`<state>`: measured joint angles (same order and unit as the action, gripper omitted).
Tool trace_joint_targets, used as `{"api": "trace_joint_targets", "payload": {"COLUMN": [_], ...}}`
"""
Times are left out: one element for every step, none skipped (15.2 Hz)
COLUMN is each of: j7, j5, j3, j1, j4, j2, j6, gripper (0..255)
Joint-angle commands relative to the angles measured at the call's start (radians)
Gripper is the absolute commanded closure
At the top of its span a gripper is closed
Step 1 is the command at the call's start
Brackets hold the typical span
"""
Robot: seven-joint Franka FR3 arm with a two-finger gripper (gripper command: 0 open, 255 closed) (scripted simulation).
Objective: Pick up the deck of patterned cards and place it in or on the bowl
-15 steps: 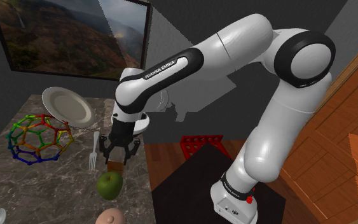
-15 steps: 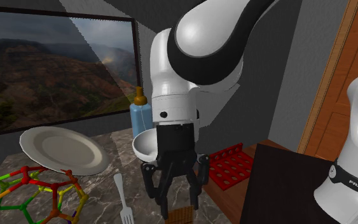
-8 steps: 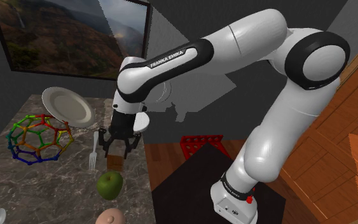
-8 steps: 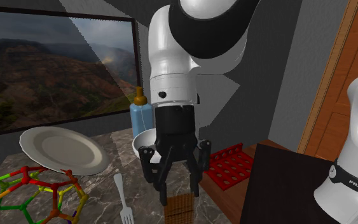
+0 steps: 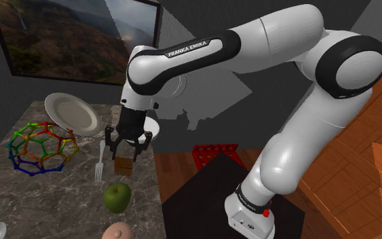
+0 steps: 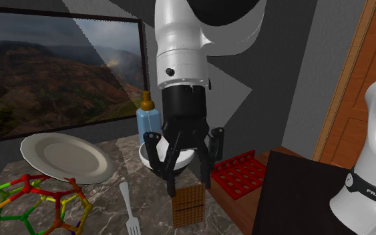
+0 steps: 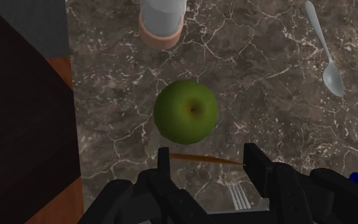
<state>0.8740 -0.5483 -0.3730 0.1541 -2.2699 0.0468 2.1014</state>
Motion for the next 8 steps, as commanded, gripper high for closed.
{"api": "trace_joint_targets", "payload": {"j7": [0.010,0.014,0.019,0.023,0.028,0.033,0.037,0.042], "j5": [0.003,0.004,0.006,0.007,0.008,0.010,0.011,0.012], "j3": [0.002,0.004,0.005,0.006,0.007,0.008,0.010,0.011], "j1": [-0.002,-0.003,-0.004,-0.004,-0.005,-0.006,-0.007,-0.007], "j4": [0.013,0.019,0.025,0.032,0.039,0.046,0.053,0.061], "j2": [0.016,0.023,0.030,0.037,0.044,0.050,0.056,0.062], "j6": [-0.028,-0.041,-0.053,-0.066,-0.079,-0.091,-0.104,-0.117], "gripper": [255,255,255,255,255,255,255,255]}}
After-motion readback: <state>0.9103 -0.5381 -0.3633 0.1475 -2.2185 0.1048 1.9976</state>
